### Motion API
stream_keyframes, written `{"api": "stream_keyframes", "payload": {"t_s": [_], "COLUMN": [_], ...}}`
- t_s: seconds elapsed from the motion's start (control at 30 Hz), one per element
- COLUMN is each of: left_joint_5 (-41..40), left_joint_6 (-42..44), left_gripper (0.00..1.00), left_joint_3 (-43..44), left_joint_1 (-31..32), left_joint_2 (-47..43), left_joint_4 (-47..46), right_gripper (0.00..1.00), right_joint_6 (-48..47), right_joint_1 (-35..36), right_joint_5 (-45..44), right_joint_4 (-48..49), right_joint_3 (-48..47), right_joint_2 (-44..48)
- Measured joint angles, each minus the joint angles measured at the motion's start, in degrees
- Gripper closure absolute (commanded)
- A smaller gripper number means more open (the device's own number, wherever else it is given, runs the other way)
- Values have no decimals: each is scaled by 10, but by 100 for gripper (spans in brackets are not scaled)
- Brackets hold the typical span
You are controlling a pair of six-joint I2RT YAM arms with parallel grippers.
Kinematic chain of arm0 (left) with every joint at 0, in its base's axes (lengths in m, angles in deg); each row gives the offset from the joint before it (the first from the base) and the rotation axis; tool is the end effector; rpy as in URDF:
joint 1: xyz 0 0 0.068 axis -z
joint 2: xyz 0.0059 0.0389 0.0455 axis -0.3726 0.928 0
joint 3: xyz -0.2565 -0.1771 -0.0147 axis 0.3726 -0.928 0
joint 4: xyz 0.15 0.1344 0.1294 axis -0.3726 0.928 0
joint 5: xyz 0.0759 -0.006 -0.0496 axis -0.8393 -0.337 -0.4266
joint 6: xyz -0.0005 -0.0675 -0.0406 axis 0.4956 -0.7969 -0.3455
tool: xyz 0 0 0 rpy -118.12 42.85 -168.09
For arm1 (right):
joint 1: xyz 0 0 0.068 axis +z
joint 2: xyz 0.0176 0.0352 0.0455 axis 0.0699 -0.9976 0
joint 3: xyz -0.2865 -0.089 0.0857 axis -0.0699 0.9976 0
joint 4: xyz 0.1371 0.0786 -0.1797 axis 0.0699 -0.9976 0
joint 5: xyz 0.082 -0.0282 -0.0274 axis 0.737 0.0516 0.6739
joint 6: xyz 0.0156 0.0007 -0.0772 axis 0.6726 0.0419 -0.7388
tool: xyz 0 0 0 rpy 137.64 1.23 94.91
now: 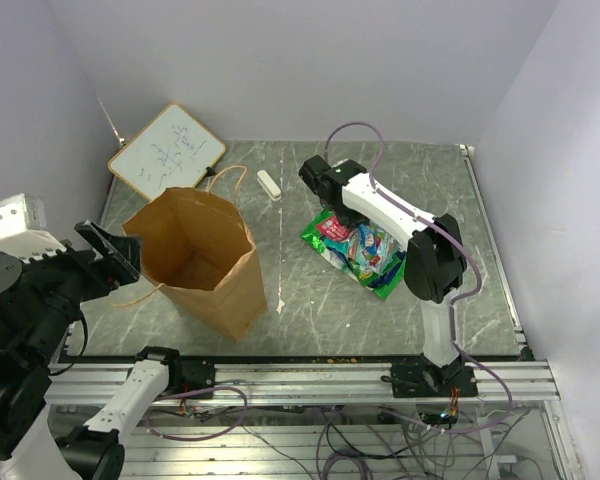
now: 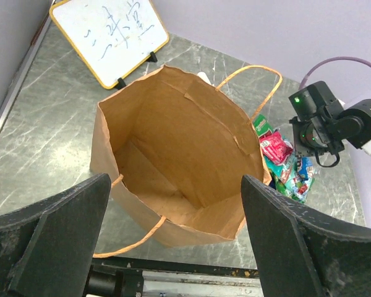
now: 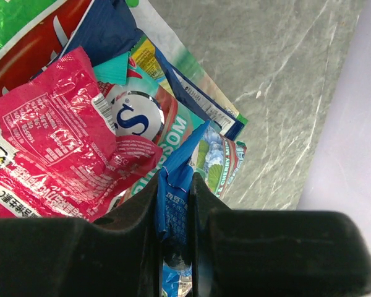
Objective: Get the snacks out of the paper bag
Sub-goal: Place the snack at the center of the board.
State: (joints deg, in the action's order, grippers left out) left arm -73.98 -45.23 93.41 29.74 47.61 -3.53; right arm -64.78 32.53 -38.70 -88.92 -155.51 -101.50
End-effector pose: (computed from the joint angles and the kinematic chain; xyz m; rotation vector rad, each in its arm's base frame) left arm -0.0194 0.0104 0.5166 -0.3666 1.8125 -0.3082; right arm 0.3528 0.2086 0.2666 -0.2306 2.5917 -0.7114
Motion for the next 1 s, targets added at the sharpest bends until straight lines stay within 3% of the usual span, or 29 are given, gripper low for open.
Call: {"api": "stream_keyframes", "payload": {"t_s": [0.73,0.9,1.0], "left_joint_5": [-10,-10,-10], "left_joint_6": [-3,-8,-12], "left_gripper": [3,3,4], "left_joint_3": [15,14,9], "left_joint_1": [29,32,33], "left_joint_2": [9,9,7], "left_joint_4": [-24,-26,-27], "right_gripper": [80,64,61], "right_joint_6": [-8,-13,-17], "right_joint_1": [1,1,1], "right_joint_5": [2,-3,-2], "right_joint_4": [12,23,30], "right_joint_3": [-23,-19,-16], "right_joint_2": [-35,-35,-35]}}
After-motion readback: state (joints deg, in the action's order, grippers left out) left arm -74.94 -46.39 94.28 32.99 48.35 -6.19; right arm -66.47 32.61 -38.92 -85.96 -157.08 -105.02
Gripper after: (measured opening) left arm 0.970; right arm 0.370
